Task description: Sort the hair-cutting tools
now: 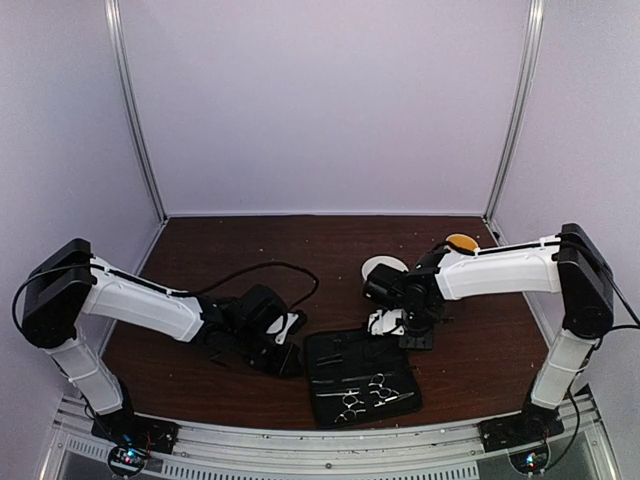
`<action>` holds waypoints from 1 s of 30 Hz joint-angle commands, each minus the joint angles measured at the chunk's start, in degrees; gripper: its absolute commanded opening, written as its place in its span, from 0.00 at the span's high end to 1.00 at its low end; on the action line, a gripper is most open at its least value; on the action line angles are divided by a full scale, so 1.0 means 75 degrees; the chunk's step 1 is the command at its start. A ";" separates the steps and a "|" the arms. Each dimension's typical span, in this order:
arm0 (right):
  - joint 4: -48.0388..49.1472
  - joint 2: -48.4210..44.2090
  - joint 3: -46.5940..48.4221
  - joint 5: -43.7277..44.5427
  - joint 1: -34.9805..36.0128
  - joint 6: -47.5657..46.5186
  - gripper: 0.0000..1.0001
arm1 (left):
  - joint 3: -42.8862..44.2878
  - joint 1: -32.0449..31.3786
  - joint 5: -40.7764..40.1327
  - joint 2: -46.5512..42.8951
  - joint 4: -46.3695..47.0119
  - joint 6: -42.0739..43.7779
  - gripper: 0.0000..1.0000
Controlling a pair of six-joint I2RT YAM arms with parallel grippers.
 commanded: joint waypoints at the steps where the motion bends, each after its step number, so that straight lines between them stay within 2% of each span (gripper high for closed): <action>1: -0.0242 0.0181 0.0357 -0.0349 0.0239 0.0215 1.00 | 0.0166 -0.0281 0.0114 0.0320 0.0344 -0.0053 0.99; 23: -0.0677 0.1177 0.1171 -0.1805 0.0601 0.0608 1.00 | 0.0606 -0.0473 -0.0085 0.0699 0.0296 0.0135 1.00; 30: -0.0594 0.1163 0.0936 -0.1595 0.0616 0.0708 1.00 | 0.0629 -0.0473 -0.0069 0.0750 0.0241 0.0211 1.00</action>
